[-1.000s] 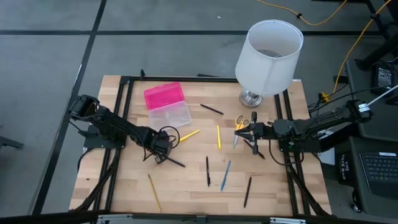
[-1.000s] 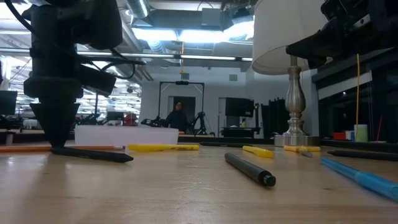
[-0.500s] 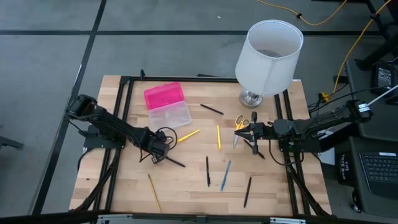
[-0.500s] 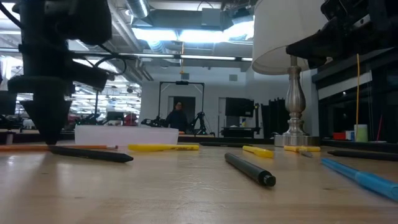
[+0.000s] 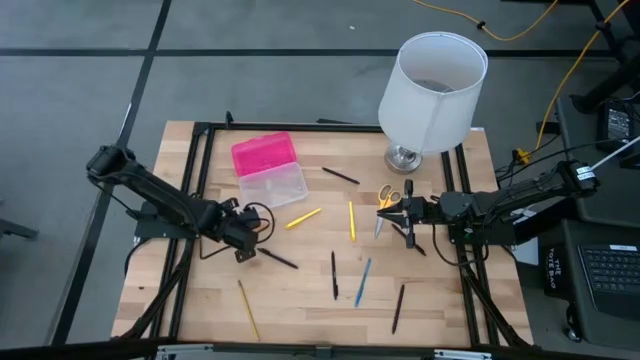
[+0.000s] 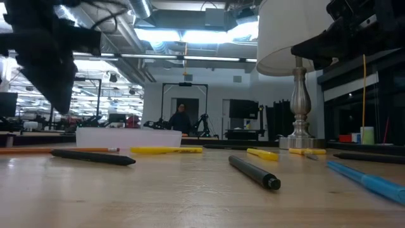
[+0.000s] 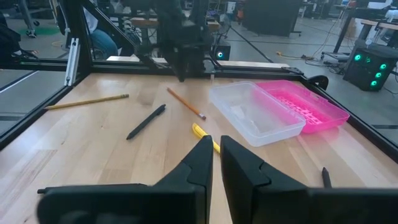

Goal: Pick & place school supplies into a supply box
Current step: Put the orange pencil into the pink supply box

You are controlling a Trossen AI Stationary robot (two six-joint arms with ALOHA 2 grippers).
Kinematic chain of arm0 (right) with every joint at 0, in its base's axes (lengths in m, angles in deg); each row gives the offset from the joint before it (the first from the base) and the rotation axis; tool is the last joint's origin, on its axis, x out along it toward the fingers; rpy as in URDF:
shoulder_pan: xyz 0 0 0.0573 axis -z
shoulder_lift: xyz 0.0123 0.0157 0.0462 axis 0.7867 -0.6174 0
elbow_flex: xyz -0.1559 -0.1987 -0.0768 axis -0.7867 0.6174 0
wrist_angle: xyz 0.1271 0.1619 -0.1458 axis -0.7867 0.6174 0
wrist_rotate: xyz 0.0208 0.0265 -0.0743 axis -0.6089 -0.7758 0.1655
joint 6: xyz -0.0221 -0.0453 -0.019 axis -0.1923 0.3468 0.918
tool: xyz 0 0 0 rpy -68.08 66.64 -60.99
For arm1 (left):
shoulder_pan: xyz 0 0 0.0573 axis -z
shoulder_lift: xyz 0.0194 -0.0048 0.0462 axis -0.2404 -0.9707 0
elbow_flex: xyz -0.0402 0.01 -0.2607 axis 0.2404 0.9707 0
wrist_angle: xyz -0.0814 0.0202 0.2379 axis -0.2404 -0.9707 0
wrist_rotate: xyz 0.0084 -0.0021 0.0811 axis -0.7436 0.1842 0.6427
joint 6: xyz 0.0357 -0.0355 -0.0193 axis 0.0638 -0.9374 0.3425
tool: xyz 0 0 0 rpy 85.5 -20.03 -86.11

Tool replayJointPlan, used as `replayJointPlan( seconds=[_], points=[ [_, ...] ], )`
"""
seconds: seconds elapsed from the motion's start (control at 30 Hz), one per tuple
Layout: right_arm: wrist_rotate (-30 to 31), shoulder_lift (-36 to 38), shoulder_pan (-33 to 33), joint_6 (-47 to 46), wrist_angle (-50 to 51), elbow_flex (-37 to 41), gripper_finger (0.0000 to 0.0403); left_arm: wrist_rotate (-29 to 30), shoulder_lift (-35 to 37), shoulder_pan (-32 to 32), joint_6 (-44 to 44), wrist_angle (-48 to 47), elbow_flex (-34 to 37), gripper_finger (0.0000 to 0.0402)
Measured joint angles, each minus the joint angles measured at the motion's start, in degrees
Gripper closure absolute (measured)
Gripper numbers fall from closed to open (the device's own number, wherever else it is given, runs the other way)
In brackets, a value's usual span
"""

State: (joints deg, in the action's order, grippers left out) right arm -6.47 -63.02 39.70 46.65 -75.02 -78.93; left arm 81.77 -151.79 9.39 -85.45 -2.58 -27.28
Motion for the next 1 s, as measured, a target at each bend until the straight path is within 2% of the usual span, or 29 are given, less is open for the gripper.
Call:
replayJointPlan(
  seconds=[0.17, 0.3, 0.53, 0.8, 1.0],
  points=[
    [0.0, 0.0, 0.0, 0.0, 0.0, 0.0, 0.0366, 0.0, 3.0, 0.3, -2.7, 0.0, -0.1, 0.0401],
    [0.0, 0.0, 0.0, 0.0, 0.0, 0.0, 0.0366, -0.3, 2.4, 0.3, -4.9, 0.1, -0.1, 0.0399],
    [0.0, 0.0, 0.0, 0.0, 0.0, 0.0, 0.0366, -4.6, -0.9, -1.1, -10.8, 0.1, -0.1, 0.0375],
    [0.0, 0.0, 0.0, 0.0, -0.1, 0.0, 0.0366, -6.6, -6.2, -3.1, -11.1, 0.2, -0.1, 0.0323],
    [0.0, 0.0, 0.0, 0.0, -1.0, 0.0, 0.0366, -7.5, -10.4, -3.6, -8.6, 0.2, -0.1, 0.0304]
  ],
)
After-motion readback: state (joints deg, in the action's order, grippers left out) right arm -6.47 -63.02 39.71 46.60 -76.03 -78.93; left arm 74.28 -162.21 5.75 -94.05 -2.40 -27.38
